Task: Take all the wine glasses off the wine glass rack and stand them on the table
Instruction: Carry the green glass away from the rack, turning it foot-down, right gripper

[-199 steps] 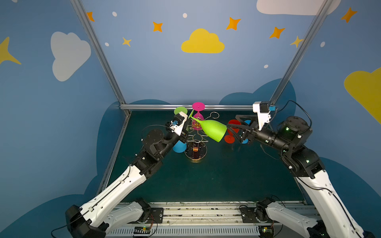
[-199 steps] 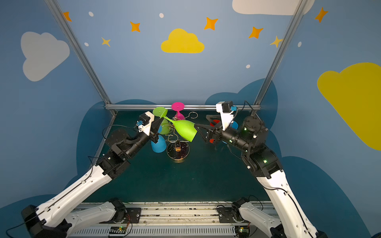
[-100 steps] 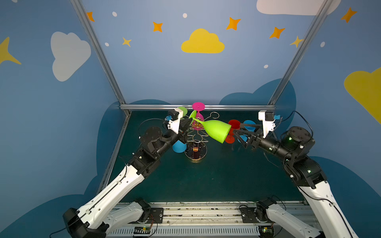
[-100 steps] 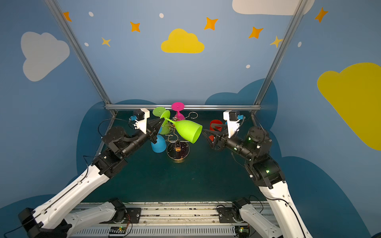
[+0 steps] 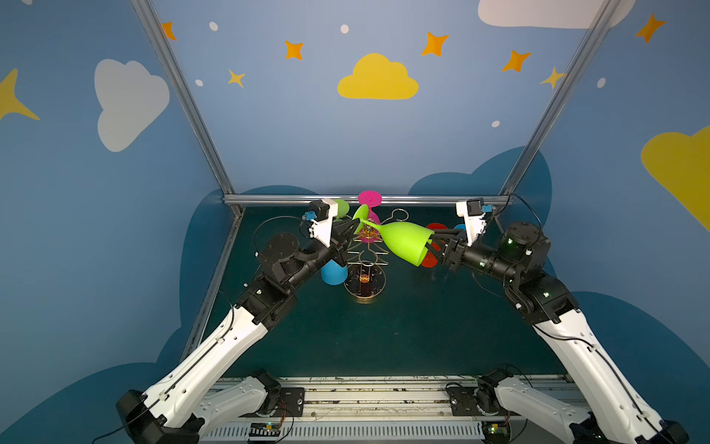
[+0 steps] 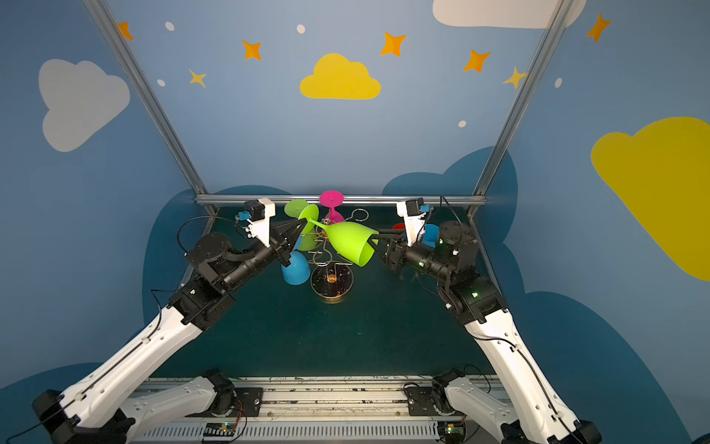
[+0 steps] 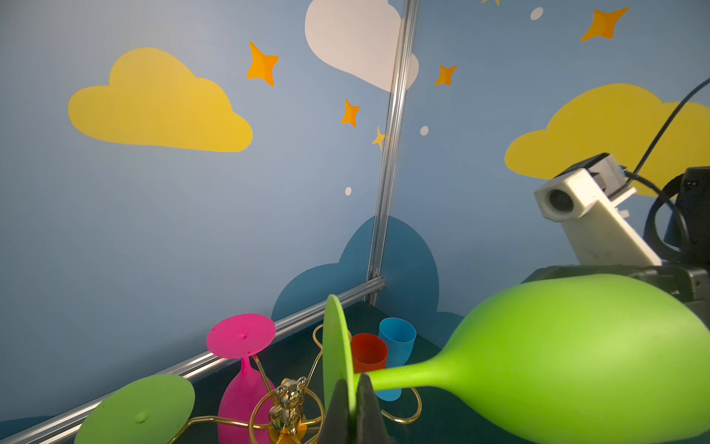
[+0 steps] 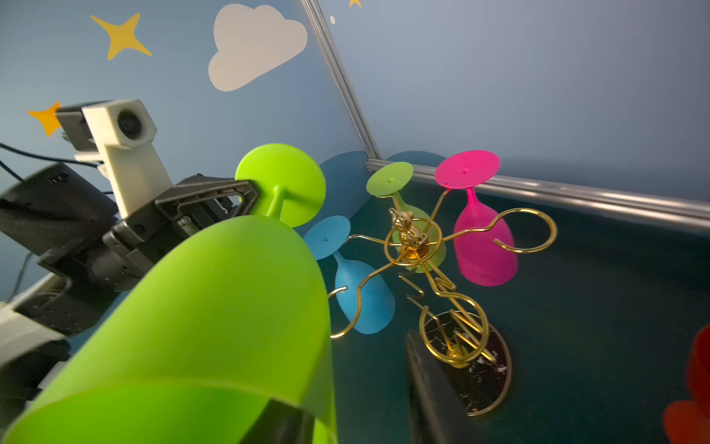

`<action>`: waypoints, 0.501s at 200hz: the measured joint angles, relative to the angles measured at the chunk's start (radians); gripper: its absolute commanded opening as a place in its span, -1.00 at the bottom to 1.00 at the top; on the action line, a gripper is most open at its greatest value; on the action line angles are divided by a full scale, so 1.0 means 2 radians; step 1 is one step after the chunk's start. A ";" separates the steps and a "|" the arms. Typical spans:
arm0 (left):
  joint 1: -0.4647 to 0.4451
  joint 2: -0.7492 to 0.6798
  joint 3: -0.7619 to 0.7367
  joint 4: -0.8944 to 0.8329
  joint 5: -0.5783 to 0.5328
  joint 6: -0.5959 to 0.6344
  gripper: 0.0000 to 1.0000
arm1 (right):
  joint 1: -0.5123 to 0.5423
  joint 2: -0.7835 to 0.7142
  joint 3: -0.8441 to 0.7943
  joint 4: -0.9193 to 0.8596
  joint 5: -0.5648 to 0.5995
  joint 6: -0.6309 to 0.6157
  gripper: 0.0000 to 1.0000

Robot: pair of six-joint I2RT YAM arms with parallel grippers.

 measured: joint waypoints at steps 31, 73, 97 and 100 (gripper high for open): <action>0.003 0.003 0.000 -0.001 0.003 -0.006 -0.89 | 0.007 0.009 0.002 0.003 -0.006 0.000 -1.00; 0.005 0.004 0.000 -0.001 0.008 -0.016 -0.33 | 0.009 0.013 0.012 -0.009 0.000 -0.002 -1.00; 0.010 0.001 0.000 -0.001 0.008 -0.021 0.44 | 0.005 0.012 0.031 -0.034 0.020 -0.007 -1.00; 0.010 0.000 0.000 -0.001 0.007 -0.023 0.48 | 0.003 0.012 0.034 -0.038 0.023 -0.009 -1.00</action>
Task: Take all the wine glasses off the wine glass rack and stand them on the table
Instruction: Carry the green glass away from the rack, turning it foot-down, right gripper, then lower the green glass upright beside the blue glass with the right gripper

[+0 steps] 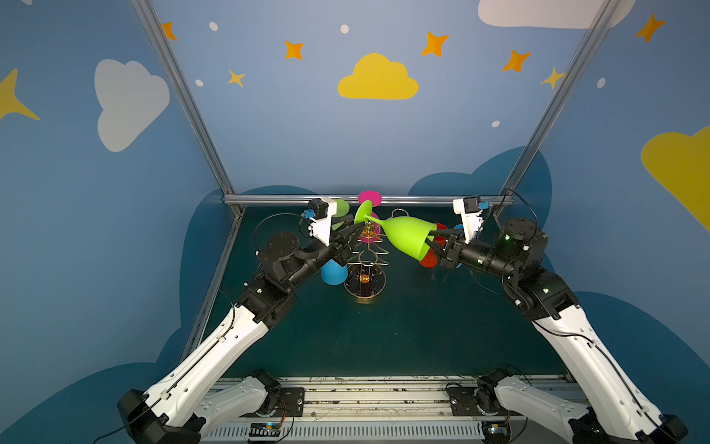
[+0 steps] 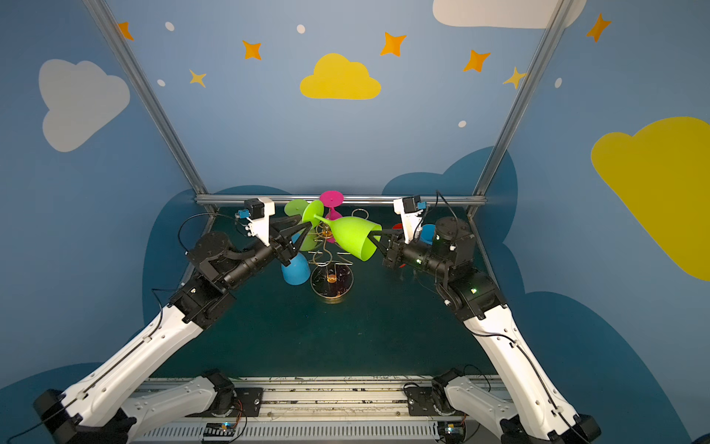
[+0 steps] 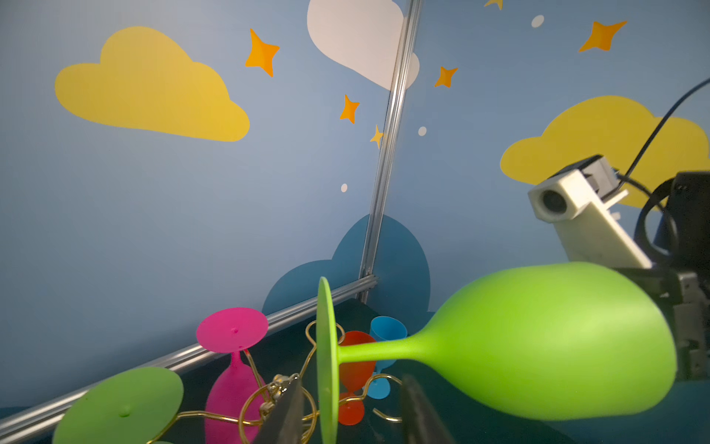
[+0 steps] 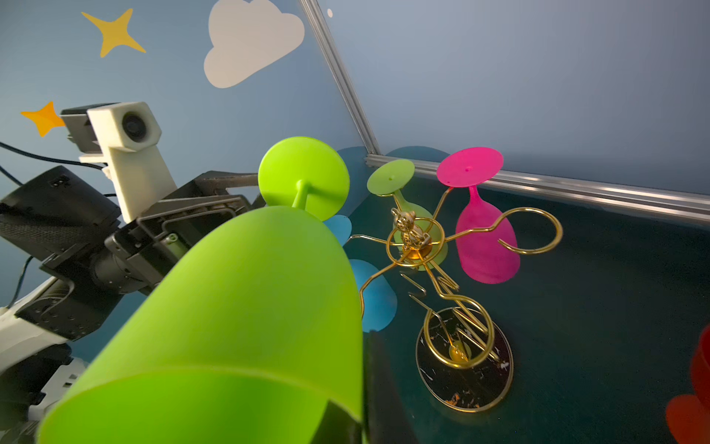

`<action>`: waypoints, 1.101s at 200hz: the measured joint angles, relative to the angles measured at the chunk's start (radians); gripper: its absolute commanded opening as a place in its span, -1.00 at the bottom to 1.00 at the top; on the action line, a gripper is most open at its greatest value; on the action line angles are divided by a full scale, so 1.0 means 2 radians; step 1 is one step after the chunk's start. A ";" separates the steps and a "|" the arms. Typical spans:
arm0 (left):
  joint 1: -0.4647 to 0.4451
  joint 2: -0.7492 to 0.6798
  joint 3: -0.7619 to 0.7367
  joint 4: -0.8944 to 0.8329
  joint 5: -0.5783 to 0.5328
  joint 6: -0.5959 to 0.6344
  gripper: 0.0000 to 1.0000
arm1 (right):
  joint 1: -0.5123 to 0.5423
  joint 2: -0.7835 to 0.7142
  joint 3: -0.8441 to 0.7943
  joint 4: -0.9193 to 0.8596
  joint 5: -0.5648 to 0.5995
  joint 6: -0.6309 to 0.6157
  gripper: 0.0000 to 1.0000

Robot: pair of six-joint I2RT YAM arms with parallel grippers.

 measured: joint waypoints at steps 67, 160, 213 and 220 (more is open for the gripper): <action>0.050 -0.097 -0.063 0.021 -0.046 -0.028 0.96 | -0.019 -0.058 0.130 -0.224 0.138 -0.094 -1.00; 0.115 -0.186 -0.147 0.035 -0.130 0.006 0.99 | -0.023 -0.041 0.104 -0.492 0.270 -0.117 -1.00; 0.147 -0.200 -0.160 0.020 -0.159 0.004 0.99 | -0.085 0.025 0.076 -0.523 0.314 -0.118 -1.00; 0.151 -0.199 -0.160 0.013 -0.163 0.002 0.99 | -0.102 0.030 0.073 -0.524 0.315 -0.120 -1.00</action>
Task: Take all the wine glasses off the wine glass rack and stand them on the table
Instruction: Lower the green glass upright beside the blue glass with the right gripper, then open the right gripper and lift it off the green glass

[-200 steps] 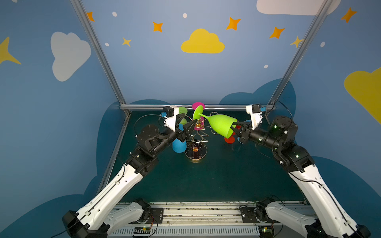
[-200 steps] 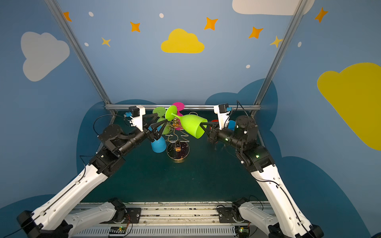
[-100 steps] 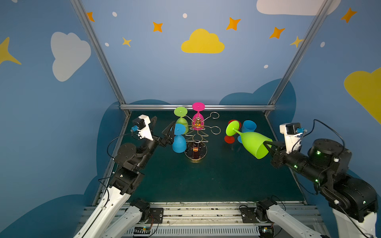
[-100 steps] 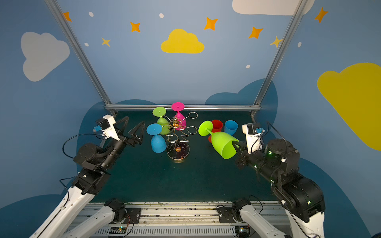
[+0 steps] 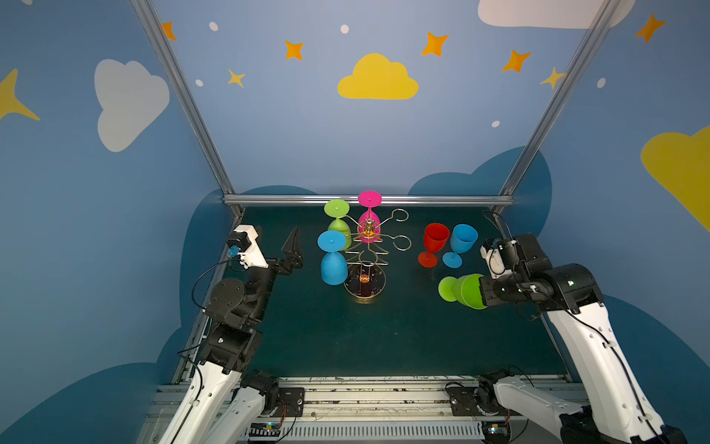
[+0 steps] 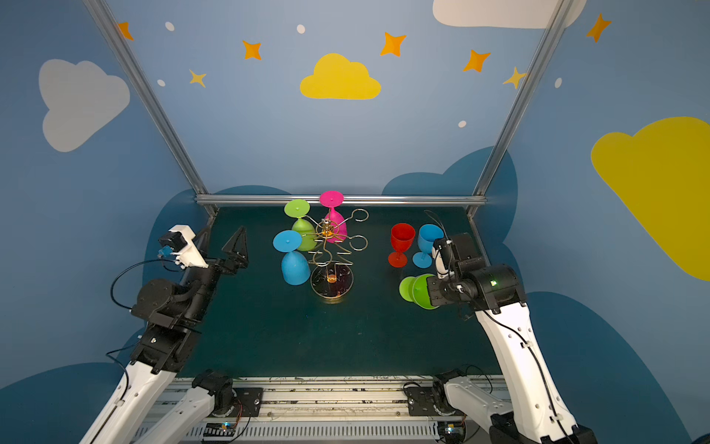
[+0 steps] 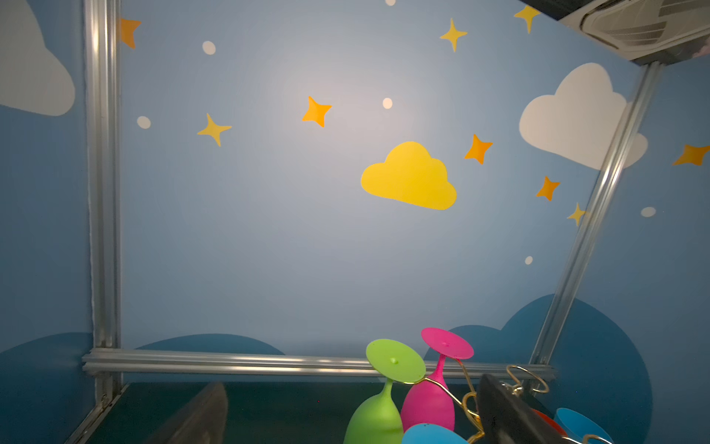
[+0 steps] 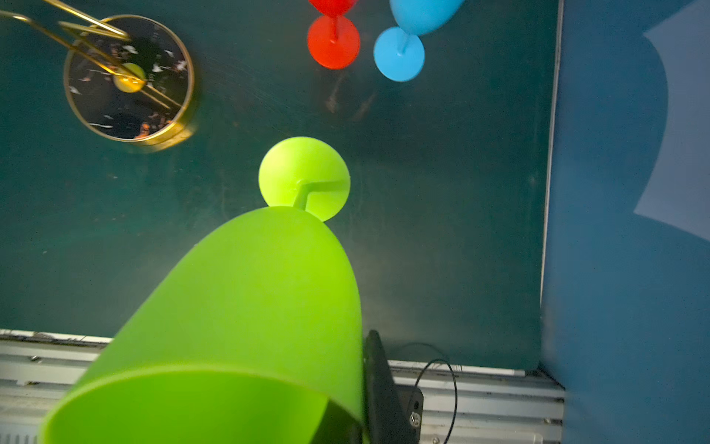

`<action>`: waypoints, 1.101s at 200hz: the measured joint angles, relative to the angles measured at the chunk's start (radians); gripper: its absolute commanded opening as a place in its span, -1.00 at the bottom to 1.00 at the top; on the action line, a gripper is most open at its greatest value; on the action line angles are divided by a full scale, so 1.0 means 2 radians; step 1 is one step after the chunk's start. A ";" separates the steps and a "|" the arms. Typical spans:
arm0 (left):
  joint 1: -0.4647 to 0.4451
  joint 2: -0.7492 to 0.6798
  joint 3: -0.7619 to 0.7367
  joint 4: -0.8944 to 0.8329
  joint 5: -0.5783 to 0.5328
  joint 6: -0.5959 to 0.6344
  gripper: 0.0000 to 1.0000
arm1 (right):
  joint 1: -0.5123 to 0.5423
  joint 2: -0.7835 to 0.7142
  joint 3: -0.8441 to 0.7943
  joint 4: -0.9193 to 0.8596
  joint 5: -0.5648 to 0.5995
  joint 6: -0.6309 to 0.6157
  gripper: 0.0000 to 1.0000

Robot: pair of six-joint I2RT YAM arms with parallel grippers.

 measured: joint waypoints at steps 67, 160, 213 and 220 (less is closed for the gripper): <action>0.031 0.003 0.000 -0.045 -0.011 -0.031 0.99 | -0.131 0.083 0.000 0.018 0.010 -0.017 -1.00; 0.042 -0.014 0.000 -0.046 -0.010 -0.046 0.99 | -0.218 0.231 0.085 0.101 -0.011 -0.014 -1.00; 0.046 -0.014 0.000 -0.051 -0.006 -0.046 0.99 | -0.228 0.345 0.154 0.106 -0.016 -0.013 -1.00; 0.046 -0.014 0.000 -0.051 -0.006 -0.046 0.99 | -0.229 0.361 0.172 0.100 -0.016 -0.011 -1.00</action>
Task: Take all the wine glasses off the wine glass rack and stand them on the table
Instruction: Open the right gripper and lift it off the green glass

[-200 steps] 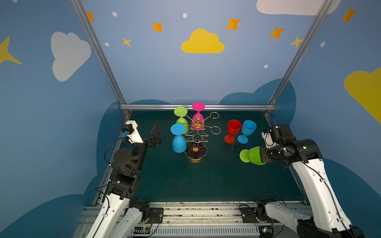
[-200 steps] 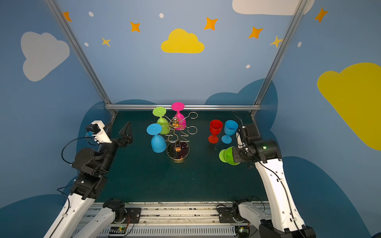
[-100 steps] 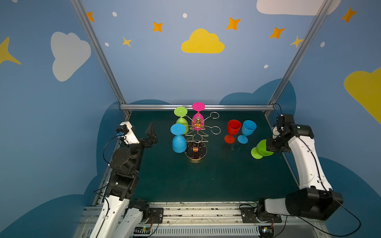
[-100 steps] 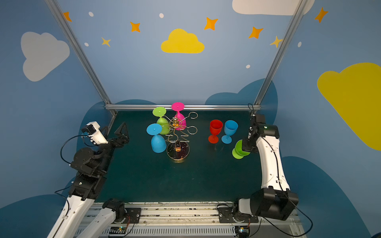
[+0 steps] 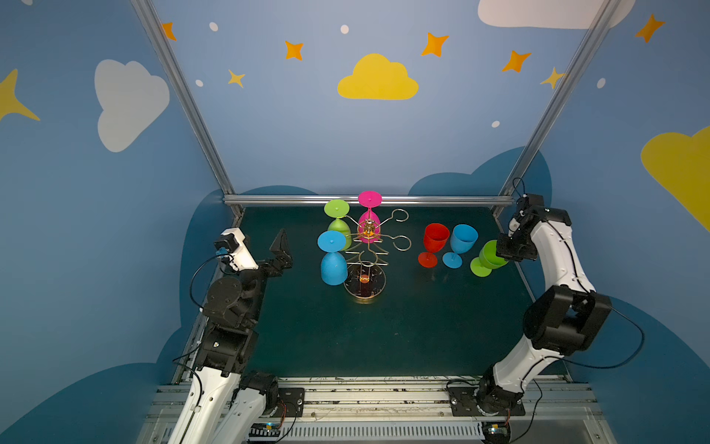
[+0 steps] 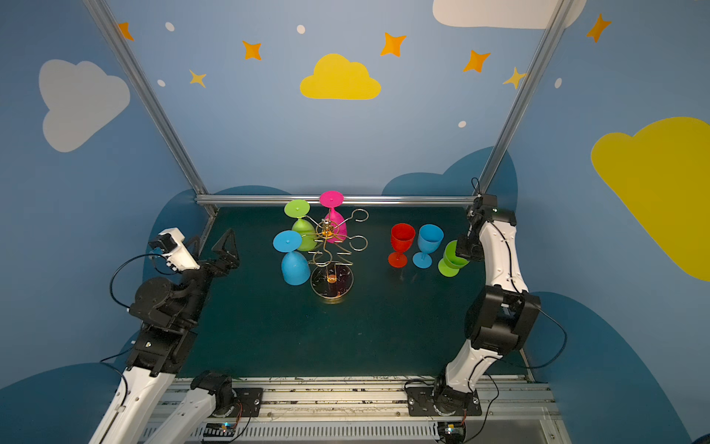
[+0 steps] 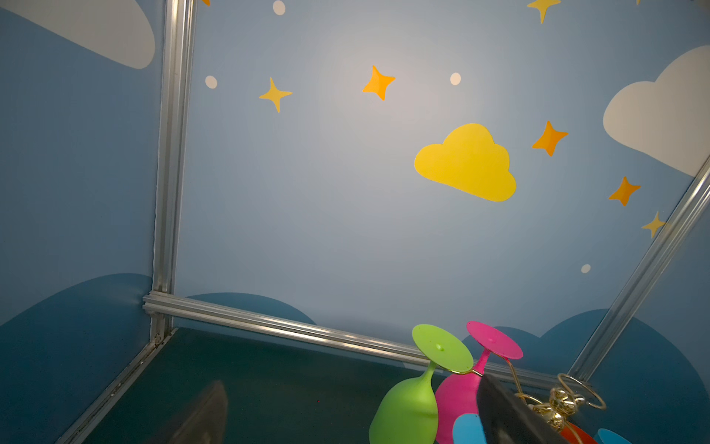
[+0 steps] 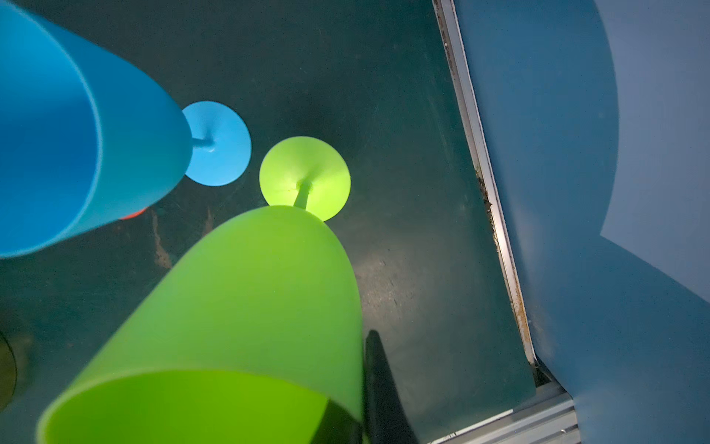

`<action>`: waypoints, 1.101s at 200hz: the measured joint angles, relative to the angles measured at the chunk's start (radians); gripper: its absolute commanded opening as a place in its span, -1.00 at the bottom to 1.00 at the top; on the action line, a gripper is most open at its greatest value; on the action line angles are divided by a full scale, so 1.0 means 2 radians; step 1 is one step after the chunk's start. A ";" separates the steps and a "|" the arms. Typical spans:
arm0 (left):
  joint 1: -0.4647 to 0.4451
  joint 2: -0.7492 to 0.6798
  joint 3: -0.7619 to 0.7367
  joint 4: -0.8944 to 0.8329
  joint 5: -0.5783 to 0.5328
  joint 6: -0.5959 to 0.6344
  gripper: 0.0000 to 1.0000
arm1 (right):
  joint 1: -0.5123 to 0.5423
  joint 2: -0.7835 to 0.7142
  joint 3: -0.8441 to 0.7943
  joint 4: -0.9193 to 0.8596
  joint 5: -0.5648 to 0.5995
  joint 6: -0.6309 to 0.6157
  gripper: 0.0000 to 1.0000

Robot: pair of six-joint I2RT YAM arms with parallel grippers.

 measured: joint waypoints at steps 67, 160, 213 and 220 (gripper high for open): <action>0.002 0.000 0.000 -0.002 0.004 0.002 0.99 | -0.008 0.133 0.160 -0.074 -0.002 0.025 -1.00; 0.003 0.001 0.000 -0.002 0.005 0.004 0.99 | -0.010 0.166 0.202 -0.097 -0.015 0.029 -0.94; 0.003 0.000 0.000 -0.002 0.005 0.004 0.99 | -0.010 0.175 0.203 -0.099 -0.025 0.030 -0.57; 0.003 0.000 0.000 -0.002 0.005 0.004 0.99 | -0.010 0.175 0.205 -0.100 -0.028 0.031 -0.50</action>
